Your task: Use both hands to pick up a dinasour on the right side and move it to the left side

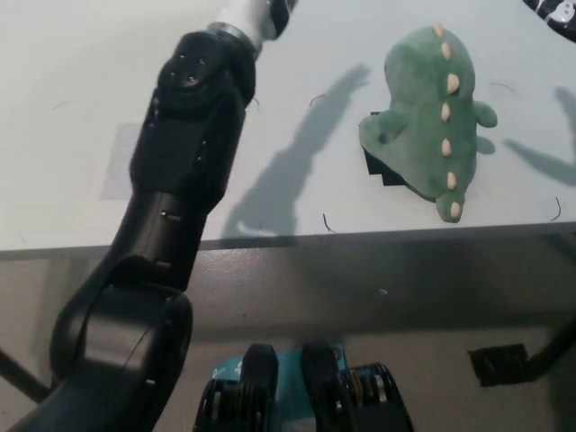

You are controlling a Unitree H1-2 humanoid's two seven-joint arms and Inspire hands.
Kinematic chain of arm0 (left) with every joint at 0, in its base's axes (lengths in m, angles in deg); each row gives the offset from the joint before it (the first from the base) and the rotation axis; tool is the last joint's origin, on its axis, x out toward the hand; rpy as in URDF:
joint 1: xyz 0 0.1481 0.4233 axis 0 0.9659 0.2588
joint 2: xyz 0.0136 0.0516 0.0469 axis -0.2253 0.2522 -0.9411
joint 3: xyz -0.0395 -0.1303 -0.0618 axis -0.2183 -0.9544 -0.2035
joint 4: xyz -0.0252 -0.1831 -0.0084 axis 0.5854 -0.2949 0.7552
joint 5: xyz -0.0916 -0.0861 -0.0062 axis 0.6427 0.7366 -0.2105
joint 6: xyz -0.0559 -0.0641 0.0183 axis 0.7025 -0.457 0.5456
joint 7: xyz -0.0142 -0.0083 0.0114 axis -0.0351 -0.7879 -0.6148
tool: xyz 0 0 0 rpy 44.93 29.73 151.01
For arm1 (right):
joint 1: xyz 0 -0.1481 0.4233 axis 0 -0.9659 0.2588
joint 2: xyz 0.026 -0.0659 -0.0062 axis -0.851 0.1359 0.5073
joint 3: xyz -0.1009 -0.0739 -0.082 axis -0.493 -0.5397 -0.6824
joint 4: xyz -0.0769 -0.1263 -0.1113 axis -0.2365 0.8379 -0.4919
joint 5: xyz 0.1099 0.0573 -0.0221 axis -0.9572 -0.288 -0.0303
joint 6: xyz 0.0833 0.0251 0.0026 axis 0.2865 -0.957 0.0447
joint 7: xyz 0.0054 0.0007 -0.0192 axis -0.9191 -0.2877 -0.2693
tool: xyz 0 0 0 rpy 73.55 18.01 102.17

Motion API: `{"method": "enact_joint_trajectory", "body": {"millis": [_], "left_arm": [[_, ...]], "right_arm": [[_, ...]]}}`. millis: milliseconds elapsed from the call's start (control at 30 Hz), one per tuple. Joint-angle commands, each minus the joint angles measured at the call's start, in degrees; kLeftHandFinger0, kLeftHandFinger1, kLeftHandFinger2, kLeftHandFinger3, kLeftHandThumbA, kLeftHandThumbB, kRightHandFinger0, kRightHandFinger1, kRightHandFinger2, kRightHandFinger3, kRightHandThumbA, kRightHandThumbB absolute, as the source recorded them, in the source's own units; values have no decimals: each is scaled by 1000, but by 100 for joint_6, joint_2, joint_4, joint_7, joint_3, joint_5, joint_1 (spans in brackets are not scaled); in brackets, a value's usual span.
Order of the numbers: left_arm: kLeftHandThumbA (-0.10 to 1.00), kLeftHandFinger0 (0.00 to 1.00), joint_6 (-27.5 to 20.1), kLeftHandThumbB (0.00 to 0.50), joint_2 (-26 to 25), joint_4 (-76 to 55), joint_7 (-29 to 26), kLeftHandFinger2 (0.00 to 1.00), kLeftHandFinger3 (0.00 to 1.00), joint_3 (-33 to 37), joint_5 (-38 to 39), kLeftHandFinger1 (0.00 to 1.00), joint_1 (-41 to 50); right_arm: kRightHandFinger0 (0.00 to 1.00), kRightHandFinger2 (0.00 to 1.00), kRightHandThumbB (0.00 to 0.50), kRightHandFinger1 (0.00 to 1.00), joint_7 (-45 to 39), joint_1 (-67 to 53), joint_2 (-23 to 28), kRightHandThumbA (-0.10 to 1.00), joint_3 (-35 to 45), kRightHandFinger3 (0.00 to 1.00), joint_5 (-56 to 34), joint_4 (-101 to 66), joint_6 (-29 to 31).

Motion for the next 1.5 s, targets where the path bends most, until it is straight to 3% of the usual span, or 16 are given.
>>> {"method": "enact_joint_trajectory", "body": {"millis": [0, 33, 133, 200, 233, 333, 433, 667, 700, 833, 1033, 1133, 1200, 1300, 1333, 1467], "left_arm": [[1000, 1000, -455, 400, 34, 288, 22, 1000, 1000, 6, -150, 1000, -547], [1000, 1000, -481, 410, 50, 453, -19, 1000, 1000, 0, -171, 1000, -589], [1000, 1000, -573, 368, 92, 843, -106, 1000, 1000, 27, -263, 1000, -669], [1000, 1000, -641, 332, 132, 1082, -150, 1000, 1000, 7, -275, 1000, -696], [1000, 1000, -682, 333, 142, 1195, -164, 1000, 1000, 27, -316, 1000, -711], [1000, 1000, -815, 331, 167, 1518, -131, 1000, 1000, 91, -413, 1000, -746], [1000, 1000, -679, 369, 206, 1784, -243, 1000, 1000, 146, -521, 1000, -772], [1000, 1000, -715, 414, 248, 2523, -296, 1000, 1000, 95, -552, 1000, -864], [1000, 1000, -767, 440, 265, 2721, -286, 1000, 1000, 102, -574, 1000, -806], [1000, 1000, -726, 430, 263, 2852, -322, 1000, 1000, 78, -603, 1000, -720], [1000, 1000, -655, 456, 216, 3059, -400, 1000, 1000, 109, -690, 1000, -613], [1000, 1000, -609, 436, 258, 3115, -462, 1000, 1000, 117, -736, 1000, -531], [1000, 1000, -616, 443, 291, 3150, -441, 1000, 1000, 142, -776, 1000, -446], [1000, 1000, -555, 444, 327, 3154, -421, 1000, 1000, 100, -757, 1000, -394], [1000, 1000, -552, 441, 339, 3146, -416, 1000, 1000, 99, -766, 1000, -366], [1000, 1000, -542, 429, 364, 3146, -462, 1000, 1000, 137, -838, 1000, -274]], "right_arm": [[1000, 1000, 158, 1000, -75, 488, 202, 1000, -34, 1000, 53, 242, 430], [1000, 1000, 176, 1000, -69, 546, 238, 1000, -88, 1000, 140, 480, 529], [1000, 1000, 188, 1000, -125, 694, 321, 1000, -212, 1000, 254, 1223, 925], [1000, 1000, 181, 1000, -110, 794, 311, 1000, -239, 1000, 244, 1640, 1071], [1000, 1000, 143, 1000, -112, 822, 291, 1000, -223, 1000, 197, 1746, 1091], [1000, 1000, 140, 1000, -208, 923, 268, 1000, -210, 1000, 110, 2327, 1363], [1000, 1000, 154, 1000, -303, 988, 231, 1000, -164, 1000, -11, 2676, 1346], [1000, 1000, 133, 1000, -345, 1345, 198, 1000, -265, 1000, 88, 3847, 1754], [1000, 1000, 171, 1000, -394, 1387, 172, 1000, -313, 1000, 107, 4031, 1658], [1000, 1000, 152, 1000, -338, 1400, 94, 1000, -335, 1000, 102, 4175, 1743], [1000, 1000, 182, 1000, -366, 1566, 79, 1000, -425, 1000, 150, 4700, 1869], [1000, 1000, 160, 1000, -332, 1613, 22, 1000, -419, 1000, 127, 5037, 1886], [1000, 1000, 109, 1000, -209, 1600, -52, 1000, -479, 1000, 209, 5214, 1941], [1000, 1000, 138, 1000, -239, 1608, -108, 1000, -457, 1000, 147, 5371, 1920], [1000, 1000, 174, 1000, -248, 1599, -131, 1000, -447, 1000, 131, 5426, 1962], [1000, 1000, 171, 1000, -252, 1601, -193, 1000, -464, 1000, 144, 5520, 2007]]}}
